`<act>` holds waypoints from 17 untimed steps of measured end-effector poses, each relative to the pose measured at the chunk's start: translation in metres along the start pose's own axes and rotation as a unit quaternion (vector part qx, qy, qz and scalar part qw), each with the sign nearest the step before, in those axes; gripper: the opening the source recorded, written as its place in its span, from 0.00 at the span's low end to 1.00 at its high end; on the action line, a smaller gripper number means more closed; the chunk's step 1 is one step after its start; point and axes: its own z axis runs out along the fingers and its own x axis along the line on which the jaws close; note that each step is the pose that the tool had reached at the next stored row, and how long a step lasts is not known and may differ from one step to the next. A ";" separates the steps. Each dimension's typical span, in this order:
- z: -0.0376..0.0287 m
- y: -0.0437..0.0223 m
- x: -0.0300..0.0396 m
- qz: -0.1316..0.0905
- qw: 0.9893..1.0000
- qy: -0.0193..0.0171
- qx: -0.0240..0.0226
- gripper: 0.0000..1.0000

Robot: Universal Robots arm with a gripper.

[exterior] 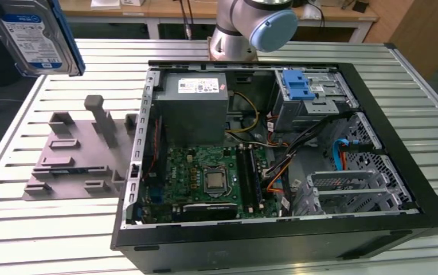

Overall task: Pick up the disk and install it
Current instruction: 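Pick up the disk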

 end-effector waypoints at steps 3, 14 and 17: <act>-0.0024 0.0001 -0.0002 0.000 1.000 0.000 0.000 0.36; -0.0107 0.0003 -0.0012 0.000 1.000 0.000 0.000 0.36; -0.0129 0.0004 -0.0015 0.000 1.000 0.000 0.000 0.36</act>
